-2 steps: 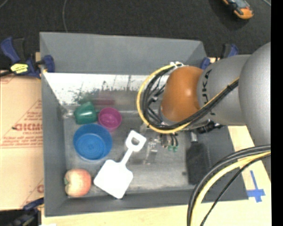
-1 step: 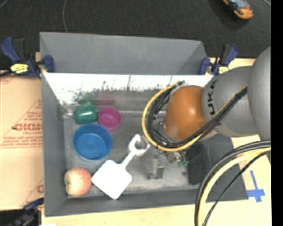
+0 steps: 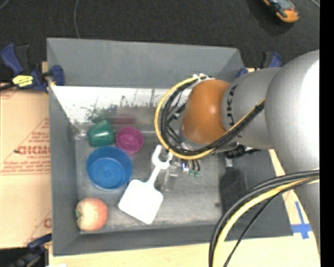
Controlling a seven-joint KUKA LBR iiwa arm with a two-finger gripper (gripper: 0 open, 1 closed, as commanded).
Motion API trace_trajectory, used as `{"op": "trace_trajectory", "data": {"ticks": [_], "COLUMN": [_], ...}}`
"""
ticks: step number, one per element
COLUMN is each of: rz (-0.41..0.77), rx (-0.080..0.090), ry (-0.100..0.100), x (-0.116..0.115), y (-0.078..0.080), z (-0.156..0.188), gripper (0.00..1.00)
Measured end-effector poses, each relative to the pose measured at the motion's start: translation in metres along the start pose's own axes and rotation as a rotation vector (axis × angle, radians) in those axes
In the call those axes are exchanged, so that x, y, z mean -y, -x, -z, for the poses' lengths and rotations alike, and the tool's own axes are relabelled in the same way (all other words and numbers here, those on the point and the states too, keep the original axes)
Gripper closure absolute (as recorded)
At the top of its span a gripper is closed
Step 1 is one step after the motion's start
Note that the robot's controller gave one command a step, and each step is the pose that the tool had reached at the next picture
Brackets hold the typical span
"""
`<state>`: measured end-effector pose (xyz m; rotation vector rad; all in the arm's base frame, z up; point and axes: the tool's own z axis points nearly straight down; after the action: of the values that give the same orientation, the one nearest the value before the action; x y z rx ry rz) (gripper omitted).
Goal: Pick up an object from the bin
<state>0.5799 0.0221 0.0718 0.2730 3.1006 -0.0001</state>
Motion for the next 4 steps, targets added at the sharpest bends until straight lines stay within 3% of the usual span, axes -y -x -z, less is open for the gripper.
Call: {"op": "trace_trajectory", "data": {"ticks": [1,2,3,4], "rz": [0.304,-0.011,0.289,-0.002], "rx": [-0.007,0.009,-0.004,0.010], "ry": [-0.001,0.001,0.000,0.003], "x": [0.012,0.027,0.018,-0.034], "y": [-0.046,-0.014,-0.039,-0.010], "z": [0.018,0.069,0.068,0.014], "gripper": [0.00,0.00,0.00,0.00]}}
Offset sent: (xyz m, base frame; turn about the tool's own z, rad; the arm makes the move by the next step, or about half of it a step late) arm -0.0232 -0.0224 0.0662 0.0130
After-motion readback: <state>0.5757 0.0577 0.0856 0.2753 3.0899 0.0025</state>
